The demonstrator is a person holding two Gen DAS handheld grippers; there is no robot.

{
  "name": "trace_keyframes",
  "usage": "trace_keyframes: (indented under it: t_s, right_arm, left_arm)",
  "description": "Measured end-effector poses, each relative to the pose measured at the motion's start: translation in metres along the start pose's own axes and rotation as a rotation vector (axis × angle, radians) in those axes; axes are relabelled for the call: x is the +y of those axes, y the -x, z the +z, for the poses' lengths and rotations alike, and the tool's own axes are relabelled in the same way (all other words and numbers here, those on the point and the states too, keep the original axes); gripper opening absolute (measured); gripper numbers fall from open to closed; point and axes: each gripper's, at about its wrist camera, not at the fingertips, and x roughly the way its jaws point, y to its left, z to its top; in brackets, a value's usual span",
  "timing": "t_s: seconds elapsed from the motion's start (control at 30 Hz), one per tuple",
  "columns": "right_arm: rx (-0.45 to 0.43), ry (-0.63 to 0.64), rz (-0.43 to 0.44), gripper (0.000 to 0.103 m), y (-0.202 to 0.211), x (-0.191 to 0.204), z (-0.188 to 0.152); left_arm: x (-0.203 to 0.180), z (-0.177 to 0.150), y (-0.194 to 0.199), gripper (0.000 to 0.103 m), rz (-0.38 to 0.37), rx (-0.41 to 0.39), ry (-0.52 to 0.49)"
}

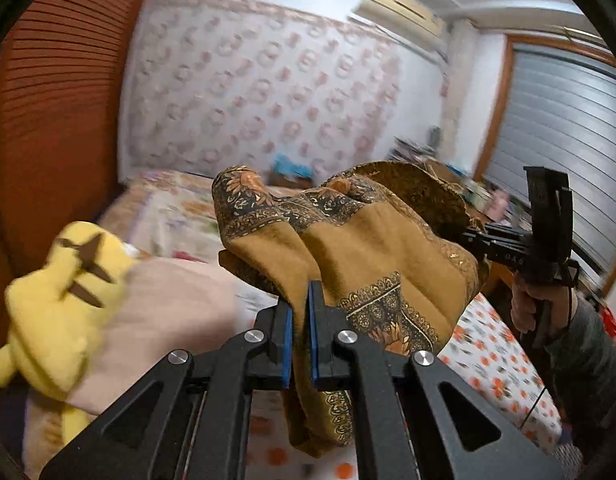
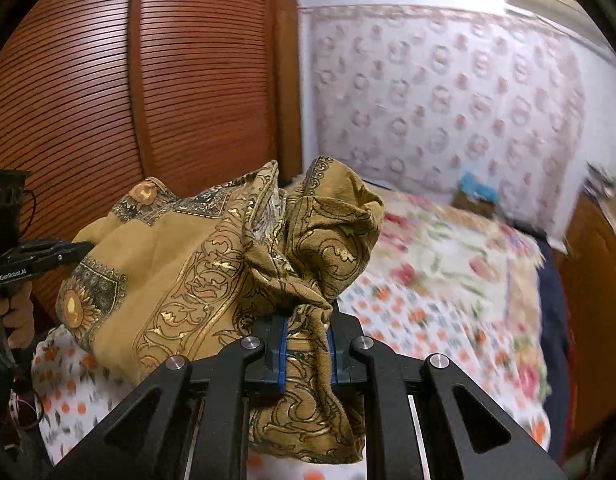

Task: Fold small clothes
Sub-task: 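Lift the folded shirt with the left gripper and carry it toward the yellow plush toy, then lower the folded shirt beside the yellow plush toy and open the left gripper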

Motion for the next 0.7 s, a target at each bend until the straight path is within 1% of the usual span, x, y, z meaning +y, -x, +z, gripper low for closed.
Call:
trace_keyframes:
  t_s: [0.1, 0.13, 0.2, 0.3, 0.37, 0.43, 0.53, 0.6, 0.67, 0.7]
  right_arm:
    - [0.002, 0.08, 0.033, 0.014, -0.046, 0.007, 0.025]
    - [0.011, 0.108, 0.029, 0.014, -0.066, 0.016, 0.037]
    - [0.018, 0.142, 0.054, 0.014, -0.097, 0.027, 0.052]
    - [0.03, 0.201, 0.077, 0.014, -0.136, 0.04, 0.066]
    - [0.042, 0.249, 0.095, 0.014, -0.168, 0.051, 0.073]
    - [0.057, 0.282, 0.099, 0.014, -0.196, 0.049, 0.078]
    - [0.081, 0.287, 0.12, 0.014, -0.233, 0.055, 0.081]
    - [0.092, 0.298, 0.134, 0.014, -0.256, 0.063, 0.082]
    - [0.098, 0.305, 0.144, 0.014, -0.266, 0.066, 0.08]
    - [0.103, 0.305, 0.15, 0.014, -0.266, 0.065, 0.076]
  left_arm:
    - [0.023, -0.001, 0.001, 0.007, 0.064, -0.022, 0.015]
    - [0.032, -0.002, 0.0, 0.007, 0.078, -0.027, 0.032]
    - [0.055, -0.007, -0.004, 0.007, 0.11, -0.028, 0.091]
    - [0.073, -0.02, -0.005, 0.007, 0.142, -0.025, 0.137]
    - [0.078, -0.029, -0.007, 0.007, 0.164, -0.021, 0.157]
    - [0.079, -0.041, -0.009, 0.007, 0.167, 0.001, 0.171]
    - [0.076, -0.059, -0.009, 0.007, 0.192, 0.021, 0.191]
    - [0.072, -0.073, -0.011, 0.007, 0.179, 0.047, 0.209]
    - [0.068, -0.081, -0.012, 0.007, 0.185, 0.058, 0.21]
    - [0.067, -0.084, -0.013, 0.007, 0.201, 0.06, 0.205]
